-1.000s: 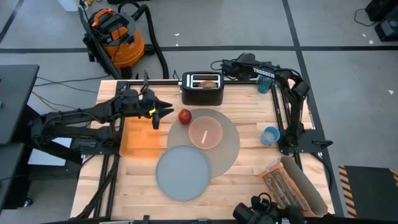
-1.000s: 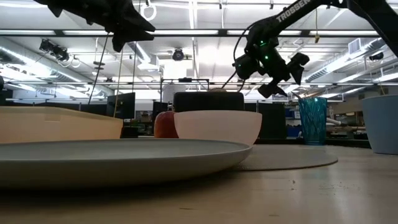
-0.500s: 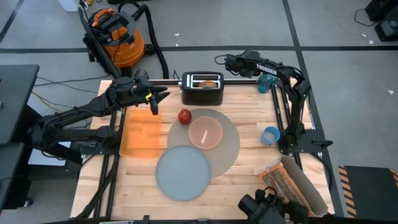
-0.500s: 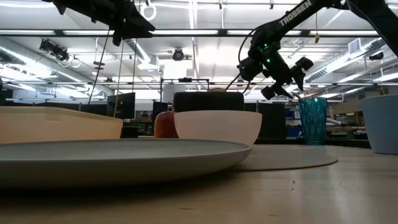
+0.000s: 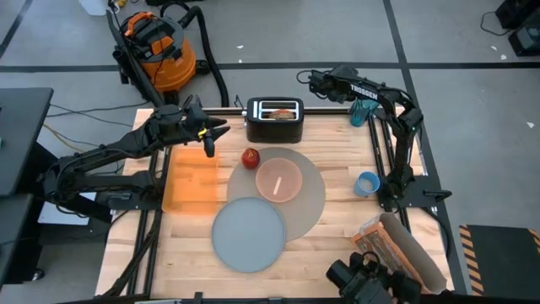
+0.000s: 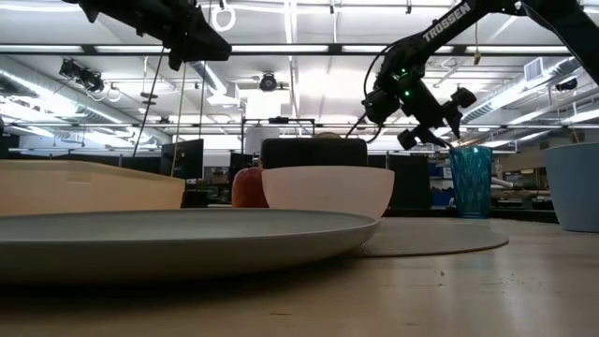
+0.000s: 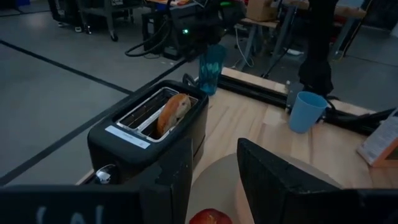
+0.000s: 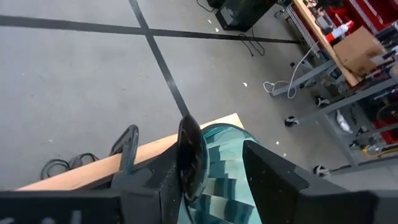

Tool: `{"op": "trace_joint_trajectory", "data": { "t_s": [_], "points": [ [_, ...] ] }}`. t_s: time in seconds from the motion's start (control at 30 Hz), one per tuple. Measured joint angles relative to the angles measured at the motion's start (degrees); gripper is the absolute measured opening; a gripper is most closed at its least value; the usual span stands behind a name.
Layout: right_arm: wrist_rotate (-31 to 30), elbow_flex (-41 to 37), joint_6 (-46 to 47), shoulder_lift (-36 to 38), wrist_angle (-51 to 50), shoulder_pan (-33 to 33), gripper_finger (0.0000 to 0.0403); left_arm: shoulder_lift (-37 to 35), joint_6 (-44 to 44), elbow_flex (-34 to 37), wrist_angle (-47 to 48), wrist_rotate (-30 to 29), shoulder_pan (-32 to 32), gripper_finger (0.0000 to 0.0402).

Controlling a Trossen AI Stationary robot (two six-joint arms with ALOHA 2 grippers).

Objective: Arrange a breakfast setting
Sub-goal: Put the black spoon to the right of the orange bowl on the gray table mat

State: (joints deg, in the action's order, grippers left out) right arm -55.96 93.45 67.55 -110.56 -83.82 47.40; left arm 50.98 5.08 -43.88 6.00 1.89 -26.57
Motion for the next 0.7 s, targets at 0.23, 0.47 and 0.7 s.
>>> {"op": "trace_joint_trajectory", "data": {
  "t_s": [0.23,0.47,0.7],
  "points": [
    [0.8,0.0,3.2,0.0,0.0,-0.1,0.0123,0.0,-0.4,0.0,0.4,0.0,0.0,0.0135],
    [0.3,0.0,3.7,0.0,-3.3,-0.4,0.0092,0.0,-0.4,0.0,0.9,0.0,0.0,0.0135],
    [-0.1,0.0,4.9,0.1,-5.0,-0.9,0.0061,0.0,-0.4,0.0,0.9,0.0,0.0,0.0135]
  ]
}}
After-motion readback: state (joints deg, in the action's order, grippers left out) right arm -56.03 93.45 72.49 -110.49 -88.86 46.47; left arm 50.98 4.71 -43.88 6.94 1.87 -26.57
